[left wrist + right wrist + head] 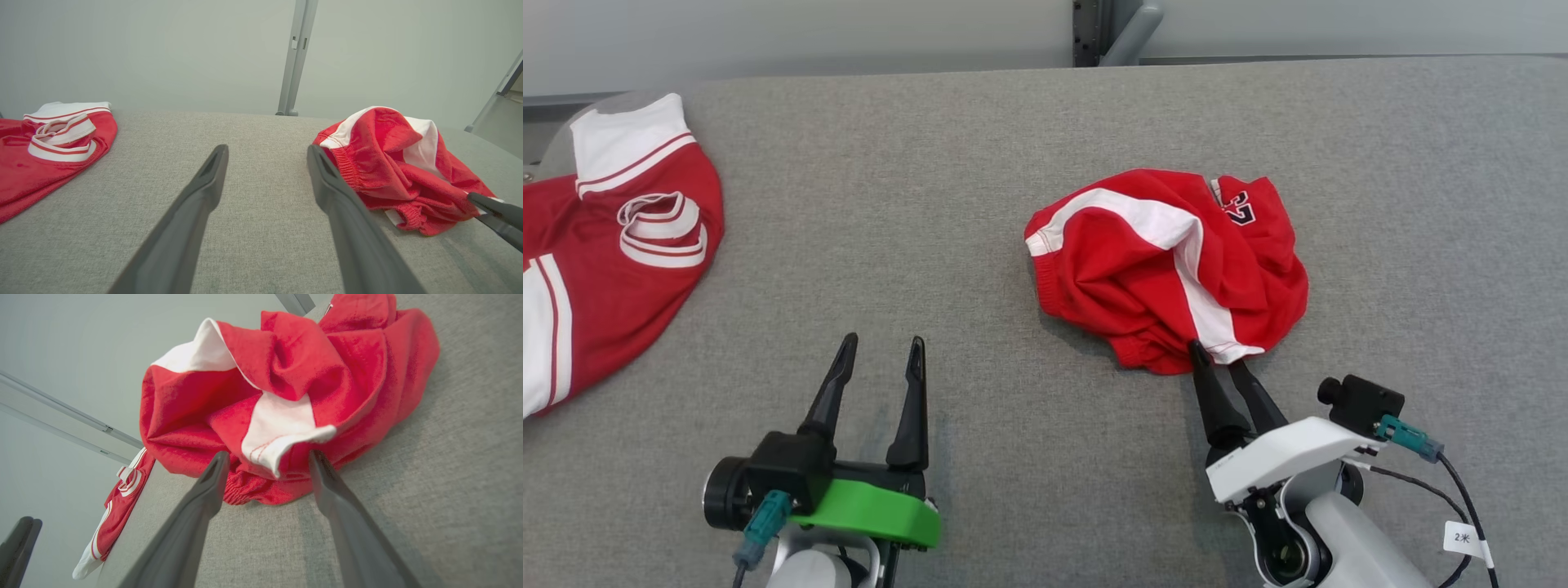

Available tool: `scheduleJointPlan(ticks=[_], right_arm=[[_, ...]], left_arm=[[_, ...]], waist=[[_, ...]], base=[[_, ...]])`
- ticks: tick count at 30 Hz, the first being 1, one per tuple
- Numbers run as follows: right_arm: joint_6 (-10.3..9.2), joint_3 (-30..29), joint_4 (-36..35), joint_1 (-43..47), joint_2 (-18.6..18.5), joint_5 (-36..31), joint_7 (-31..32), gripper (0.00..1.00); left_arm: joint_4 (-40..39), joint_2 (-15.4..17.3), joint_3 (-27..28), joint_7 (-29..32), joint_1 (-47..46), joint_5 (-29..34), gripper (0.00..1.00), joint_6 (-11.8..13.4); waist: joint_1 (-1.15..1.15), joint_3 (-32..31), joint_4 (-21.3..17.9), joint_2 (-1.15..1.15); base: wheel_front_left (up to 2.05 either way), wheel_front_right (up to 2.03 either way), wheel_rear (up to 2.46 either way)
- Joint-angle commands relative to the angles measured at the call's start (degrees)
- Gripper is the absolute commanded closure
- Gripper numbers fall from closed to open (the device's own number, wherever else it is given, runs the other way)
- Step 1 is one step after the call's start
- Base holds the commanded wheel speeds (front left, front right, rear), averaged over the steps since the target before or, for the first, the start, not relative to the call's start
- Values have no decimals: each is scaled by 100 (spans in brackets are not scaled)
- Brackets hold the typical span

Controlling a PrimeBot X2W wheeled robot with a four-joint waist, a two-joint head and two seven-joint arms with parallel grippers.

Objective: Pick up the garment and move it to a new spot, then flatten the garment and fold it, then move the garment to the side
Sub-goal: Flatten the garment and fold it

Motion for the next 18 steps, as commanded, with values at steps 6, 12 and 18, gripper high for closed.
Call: scheduleJointPlan(ticks=[6, 12, 18], right_arm=[[2, -212, 92, -23, -29, -12, -14, 100], [2, -433, -122, 297, -24, -405, -14, 100], [1, -592, -479, 593, -778, -1308, -14, 100]], left_arm=[[-129, -128, 27, -2, 278, 487, 0, -67], [-115, -160, 44, -2, 407, 725, 0, -34], [-89, -170, 62, -2, 472, 788, 0, -76]], waist=[[0, -18, 160, 0], [0, -93, 103, 0], [0, -159, -62, 0]], base=[[0, 0, 0], [0, 0, 0], [0, 0, 0]])
